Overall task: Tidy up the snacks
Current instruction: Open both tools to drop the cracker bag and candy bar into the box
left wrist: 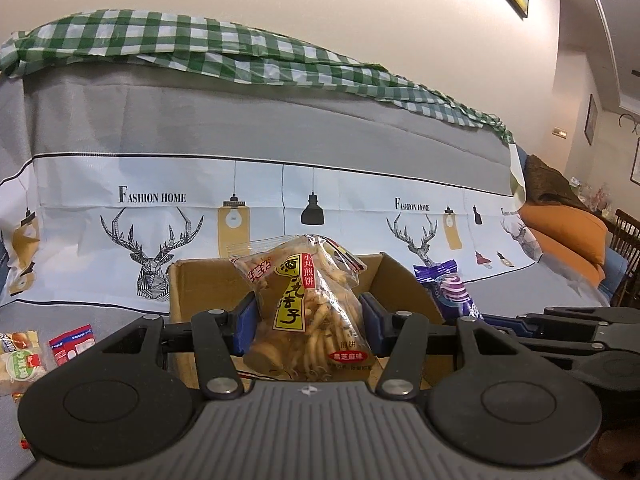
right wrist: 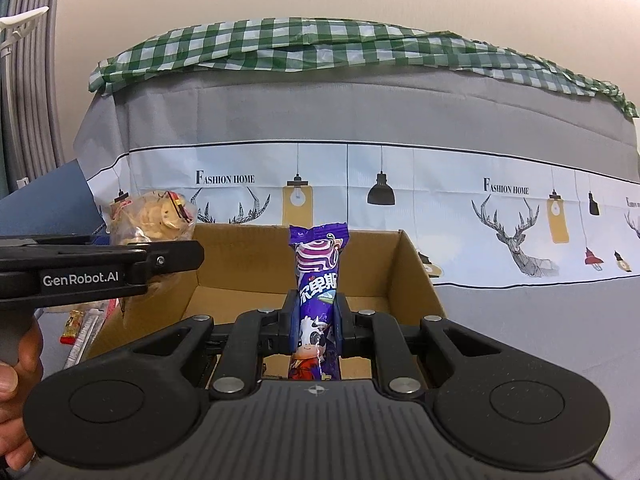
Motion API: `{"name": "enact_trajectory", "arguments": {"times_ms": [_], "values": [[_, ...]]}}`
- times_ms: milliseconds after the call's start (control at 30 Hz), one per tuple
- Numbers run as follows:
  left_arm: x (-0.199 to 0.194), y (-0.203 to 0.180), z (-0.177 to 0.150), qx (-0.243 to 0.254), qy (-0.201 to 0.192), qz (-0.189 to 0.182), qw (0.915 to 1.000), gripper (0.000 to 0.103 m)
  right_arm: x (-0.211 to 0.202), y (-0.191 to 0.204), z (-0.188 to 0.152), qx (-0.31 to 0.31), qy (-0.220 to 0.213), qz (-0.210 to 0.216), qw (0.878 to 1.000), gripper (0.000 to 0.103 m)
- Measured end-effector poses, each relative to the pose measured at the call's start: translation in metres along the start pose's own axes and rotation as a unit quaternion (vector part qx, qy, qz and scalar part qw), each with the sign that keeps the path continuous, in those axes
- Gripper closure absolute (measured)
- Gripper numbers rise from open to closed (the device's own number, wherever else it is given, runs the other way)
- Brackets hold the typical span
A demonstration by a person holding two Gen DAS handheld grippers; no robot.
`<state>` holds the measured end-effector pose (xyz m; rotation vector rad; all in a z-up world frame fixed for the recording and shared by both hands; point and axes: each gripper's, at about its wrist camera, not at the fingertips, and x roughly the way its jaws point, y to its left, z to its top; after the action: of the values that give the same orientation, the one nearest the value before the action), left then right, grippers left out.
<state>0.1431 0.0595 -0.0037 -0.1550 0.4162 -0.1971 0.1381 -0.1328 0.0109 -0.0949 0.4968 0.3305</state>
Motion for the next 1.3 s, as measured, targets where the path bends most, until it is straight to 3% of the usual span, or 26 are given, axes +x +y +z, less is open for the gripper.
{"name": "enact_trajectory", "arguments": {"times_ms": [900,1067,1167,1233,1300], "values": [[-0.0018,0.0009,0.0021,-0.011,0.000,-0.005,0.9999,0.045,0.0013,0.0024,0.0005,-0.002,0.004,-0.002,1.000,0.086],[0.0014,0.0016,0.0010,-0.017,0.016,-0.020,0.9995,0.042,0.0021,0.0022,0.0005,-0.001,0.006,-0.002,1.000,0.086],[0.0007,-0.0026,0.0002,-0.004,0.012,-0.015,0.9998,0.037,0.0068,0.0016,-0.0002,0.001,0.022,-0.005,1.000,0.080],[-0.0005,-0.0040,-0.0002,-0.003,0.008,-0.016,0.9998,0.037,0.0078,0.0017,0.0001,0.003,0.024,-0.011,1.000,0.062],[-0.0004,-0.0041,-0.0001,-0.002,0.006,-0.013,0.9999,0.037,0.0069,0.0007,0.0003,0.006,0.020,-0.012,1.000,0.059]]}}
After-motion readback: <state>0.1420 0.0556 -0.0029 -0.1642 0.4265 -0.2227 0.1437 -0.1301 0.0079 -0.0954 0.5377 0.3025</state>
